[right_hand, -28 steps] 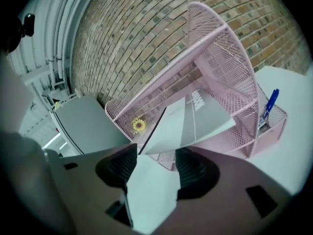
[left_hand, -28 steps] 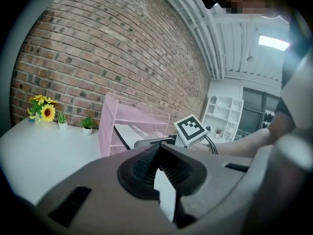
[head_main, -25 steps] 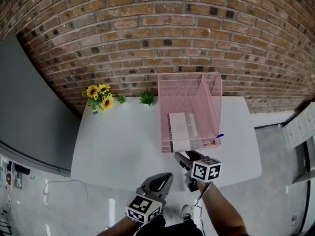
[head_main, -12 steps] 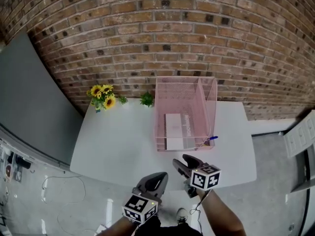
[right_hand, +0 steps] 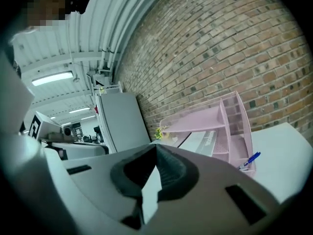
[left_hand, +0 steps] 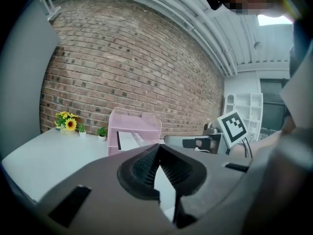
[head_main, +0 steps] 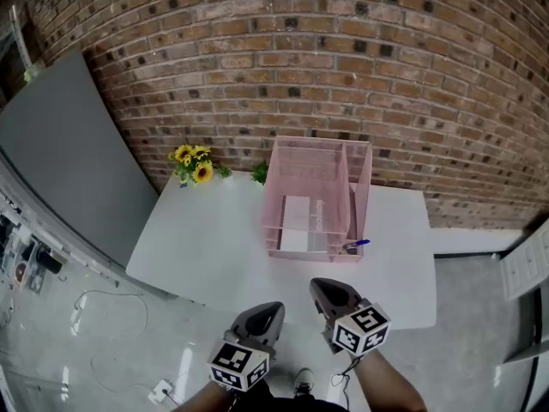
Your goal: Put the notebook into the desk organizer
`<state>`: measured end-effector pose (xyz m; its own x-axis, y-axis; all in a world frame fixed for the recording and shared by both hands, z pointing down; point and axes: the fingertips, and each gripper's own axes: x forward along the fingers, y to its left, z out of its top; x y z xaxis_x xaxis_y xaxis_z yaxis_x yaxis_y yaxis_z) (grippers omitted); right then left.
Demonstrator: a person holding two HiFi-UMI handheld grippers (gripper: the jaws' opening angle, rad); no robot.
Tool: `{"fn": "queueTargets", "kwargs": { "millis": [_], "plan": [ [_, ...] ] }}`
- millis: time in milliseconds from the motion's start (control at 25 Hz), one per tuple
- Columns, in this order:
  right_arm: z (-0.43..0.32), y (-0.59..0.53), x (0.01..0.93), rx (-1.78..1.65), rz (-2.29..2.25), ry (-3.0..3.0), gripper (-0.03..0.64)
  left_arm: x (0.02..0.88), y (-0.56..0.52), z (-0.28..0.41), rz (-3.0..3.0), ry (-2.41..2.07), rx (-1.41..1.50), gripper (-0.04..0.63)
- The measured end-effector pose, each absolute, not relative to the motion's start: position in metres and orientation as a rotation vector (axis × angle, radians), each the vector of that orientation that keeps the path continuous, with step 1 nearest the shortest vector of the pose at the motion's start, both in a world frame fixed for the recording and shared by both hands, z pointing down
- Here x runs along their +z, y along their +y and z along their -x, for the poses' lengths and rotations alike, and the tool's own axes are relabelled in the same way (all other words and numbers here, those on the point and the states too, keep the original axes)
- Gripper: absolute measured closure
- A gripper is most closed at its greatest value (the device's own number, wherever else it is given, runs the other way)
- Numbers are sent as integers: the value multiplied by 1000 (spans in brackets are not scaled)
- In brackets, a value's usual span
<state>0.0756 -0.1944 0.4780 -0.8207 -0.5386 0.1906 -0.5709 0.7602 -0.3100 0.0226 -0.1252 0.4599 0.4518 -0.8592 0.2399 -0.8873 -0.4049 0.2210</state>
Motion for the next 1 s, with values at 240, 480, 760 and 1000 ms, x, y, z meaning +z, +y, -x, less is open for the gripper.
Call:
{"fn": "queueTargets", "kwargs": {
  "millis": [240,480,760,1000],
  "plan": [
    [-77,-162,455,520,-779,-2926,614,452,-94,-17,-2311,-1624,89,591],
    [-60,-131,447,486,-728,-2940,614,446,-57,3,-2289,-1685,84,591],
    [-18,-78,442,482,-735,-2941,614,439,-7,46,-2306,-1696,80,591],
    [15,-19,437,419,-834,-2906,614,436,37,82,-2385,-1629,74,591]
  ]
}}
